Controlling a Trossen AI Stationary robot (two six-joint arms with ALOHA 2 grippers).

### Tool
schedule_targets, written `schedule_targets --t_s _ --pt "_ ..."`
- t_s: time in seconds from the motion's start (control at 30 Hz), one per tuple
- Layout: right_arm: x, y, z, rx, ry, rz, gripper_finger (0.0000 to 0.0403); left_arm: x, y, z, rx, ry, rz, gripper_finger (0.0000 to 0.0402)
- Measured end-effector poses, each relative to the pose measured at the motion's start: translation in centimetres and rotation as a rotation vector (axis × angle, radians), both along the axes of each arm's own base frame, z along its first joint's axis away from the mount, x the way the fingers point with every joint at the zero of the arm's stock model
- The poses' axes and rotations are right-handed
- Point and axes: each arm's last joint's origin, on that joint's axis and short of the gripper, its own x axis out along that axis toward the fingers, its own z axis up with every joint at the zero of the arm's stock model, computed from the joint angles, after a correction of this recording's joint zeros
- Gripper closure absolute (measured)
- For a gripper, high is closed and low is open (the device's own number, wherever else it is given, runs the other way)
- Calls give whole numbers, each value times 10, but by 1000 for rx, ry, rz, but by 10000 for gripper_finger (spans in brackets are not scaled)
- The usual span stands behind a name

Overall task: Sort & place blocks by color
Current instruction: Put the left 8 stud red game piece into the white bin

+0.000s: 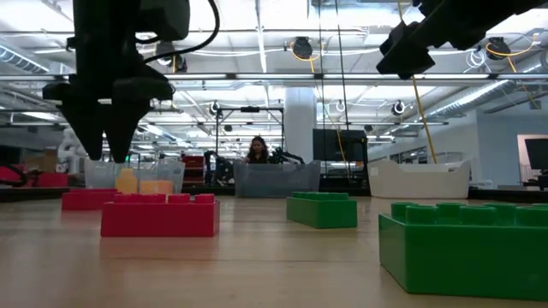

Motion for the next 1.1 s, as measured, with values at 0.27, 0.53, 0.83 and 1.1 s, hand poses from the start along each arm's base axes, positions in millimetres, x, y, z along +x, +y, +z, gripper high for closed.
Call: schedule_targets --t_s 0.27,0.53,0.83,1.1 --pt "-3 7 0 13 2 23 181 10 -2 -19 5 40 49 167" --pt "-2 8 1 13 -5 25 181 15 -1 -42 -16 118 65 167" --pt "-2 8 1 12 -5 25 181 7 9 -61 -56 139 76 170" --pt "-2 7 0 -12 -7 30 181 16 10 -57 -74 50 -65 255"
